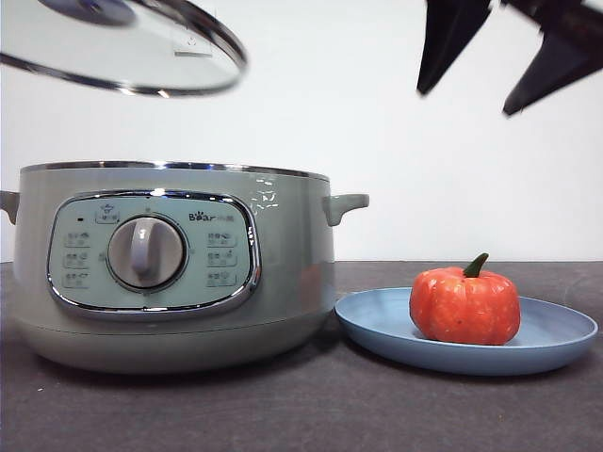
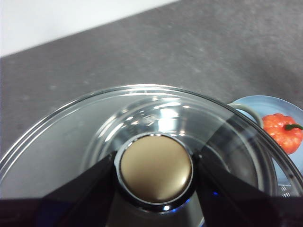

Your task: Take the pumpkin out from the steamer,put the pumpkin in the blue plate,close the lid

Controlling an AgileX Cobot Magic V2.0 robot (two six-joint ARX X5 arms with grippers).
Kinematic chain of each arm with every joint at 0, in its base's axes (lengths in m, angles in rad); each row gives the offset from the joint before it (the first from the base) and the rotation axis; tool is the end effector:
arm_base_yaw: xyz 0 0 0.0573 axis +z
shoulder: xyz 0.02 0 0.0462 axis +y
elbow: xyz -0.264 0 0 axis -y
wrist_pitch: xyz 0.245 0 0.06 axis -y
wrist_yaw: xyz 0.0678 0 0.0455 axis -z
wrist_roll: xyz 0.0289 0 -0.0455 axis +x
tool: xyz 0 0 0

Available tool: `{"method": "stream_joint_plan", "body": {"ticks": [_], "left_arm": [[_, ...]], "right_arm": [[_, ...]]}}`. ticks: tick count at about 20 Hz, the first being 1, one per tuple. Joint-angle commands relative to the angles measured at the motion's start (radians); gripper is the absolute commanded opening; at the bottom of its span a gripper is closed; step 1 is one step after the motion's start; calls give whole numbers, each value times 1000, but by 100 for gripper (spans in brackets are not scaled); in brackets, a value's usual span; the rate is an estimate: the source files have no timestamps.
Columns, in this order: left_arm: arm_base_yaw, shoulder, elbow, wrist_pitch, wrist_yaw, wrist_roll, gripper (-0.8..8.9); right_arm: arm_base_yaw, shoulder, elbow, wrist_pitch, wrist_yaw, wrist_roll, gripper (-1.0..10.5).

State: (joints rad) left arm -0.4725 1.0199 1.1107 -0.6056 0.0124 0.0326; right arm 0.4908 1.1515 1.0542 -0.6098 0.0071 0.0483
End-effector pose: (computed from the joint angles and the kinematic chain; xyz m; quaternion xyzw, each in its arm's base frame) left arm 0.1820 -0.0934 0.3628 0.0733 0.2440 -0.2362 0.9377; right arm 0.2080 0.1109 0.3177 -0.0633 0.3409 0.2165 0.9126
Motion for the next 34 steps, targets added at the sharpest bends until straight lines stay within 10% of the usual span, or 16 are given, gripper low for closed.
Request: {"method": "stream_joint_plan", "body": {"ticks": [1,32,34], "left_arm": [[-1,59,10,93,21,-7,-8],[-71,339,10,94,14,-3,2],[-70,339,10,89,14,-3,144]], "right_arm": [[-1,-40,-11,-2,4,7,501],[-1,-79,-11,-35,51,14,501],[-1,-79,-11,-38,51,14,501]]}}
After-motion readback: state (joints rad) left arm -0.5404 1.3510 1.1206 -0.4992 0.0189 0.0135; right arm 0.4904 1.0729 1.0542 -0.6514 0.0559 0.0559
